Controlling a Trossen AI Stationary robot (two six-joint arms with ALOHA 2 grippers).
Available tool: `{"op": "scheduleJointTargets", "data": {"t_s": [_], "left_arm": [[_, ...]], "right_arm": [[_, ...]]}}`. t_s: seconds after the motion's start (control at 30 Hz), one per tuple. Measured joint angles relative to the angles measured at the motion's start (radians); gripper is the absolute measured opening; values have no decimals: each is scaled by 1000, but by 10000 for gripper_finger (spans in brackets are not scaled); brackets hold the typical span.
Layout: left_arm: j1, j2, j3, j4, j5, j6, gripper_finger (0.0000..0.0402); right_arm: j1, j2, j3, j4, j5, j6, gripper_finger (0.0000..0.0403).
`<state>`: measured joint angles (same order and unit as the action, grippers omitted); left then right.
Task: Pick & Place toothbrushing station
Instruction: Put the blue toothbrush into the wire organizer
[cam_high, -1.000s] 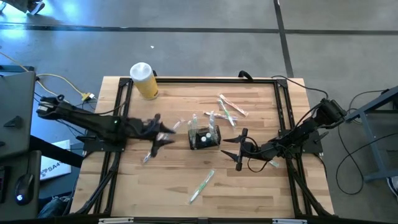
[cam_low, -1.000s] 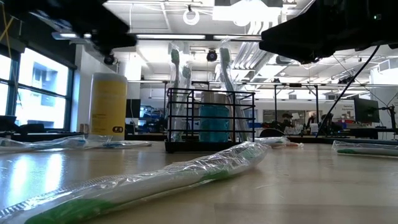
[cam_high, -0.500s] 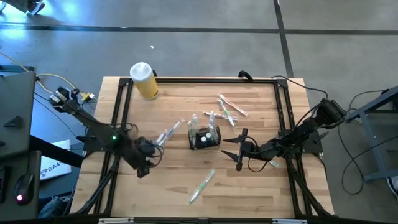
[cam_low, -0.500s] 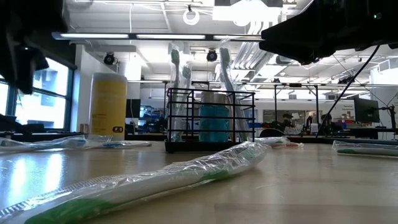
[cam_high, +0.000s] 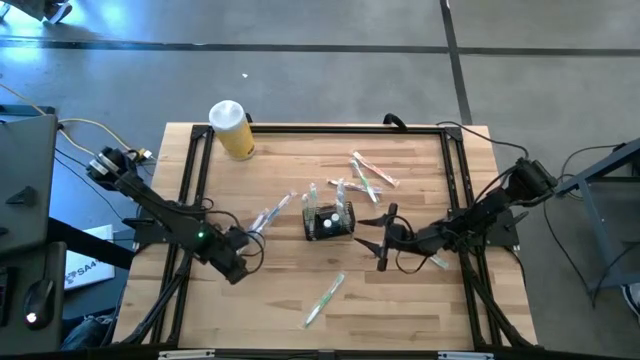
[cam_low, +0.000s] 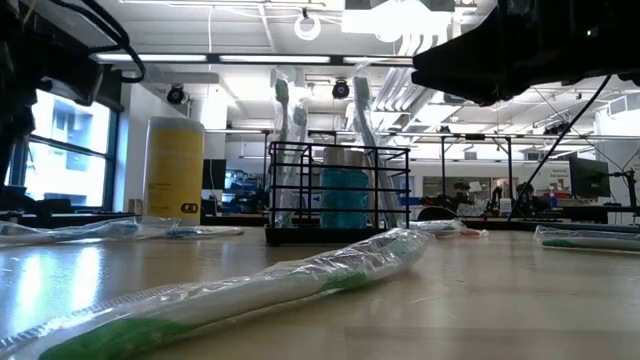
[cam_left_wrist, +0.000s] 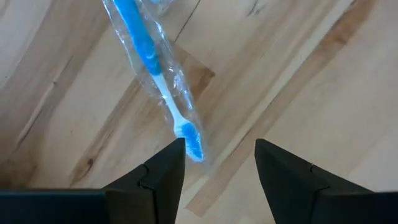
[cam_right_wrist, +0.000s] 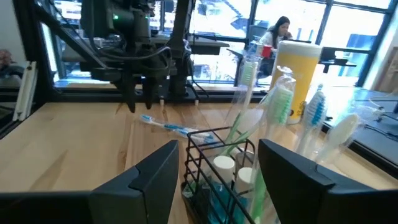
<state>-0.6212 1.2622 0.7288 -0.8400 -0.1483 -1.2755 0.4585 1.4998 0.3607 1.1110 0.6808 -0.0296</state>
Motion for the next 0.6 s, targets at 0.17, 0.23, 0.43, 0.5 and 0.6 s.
{"op": "scheduleJointTargets", "data": {"t_s": [0.17,0.23,0.43,0.5,0.6], "left_arm": [[35,31,-3,-5,-35,-16,189],[62,48,-3,-8,-33,-16,189],[132,126,-3,-36,62,-12,189],[145,154,-4,-46,95,-5,189],[152,189,-4,-56,150,2,189]], "right_arm": [[-22,0,0,0,-58,3,212],[-27,0,0,0,-64,5,212],[-29,0,0,-2,-78,6,212],[-28,0,0,-2,-79,7,212],[-29,0,0,-2,-79,7,212]]}}
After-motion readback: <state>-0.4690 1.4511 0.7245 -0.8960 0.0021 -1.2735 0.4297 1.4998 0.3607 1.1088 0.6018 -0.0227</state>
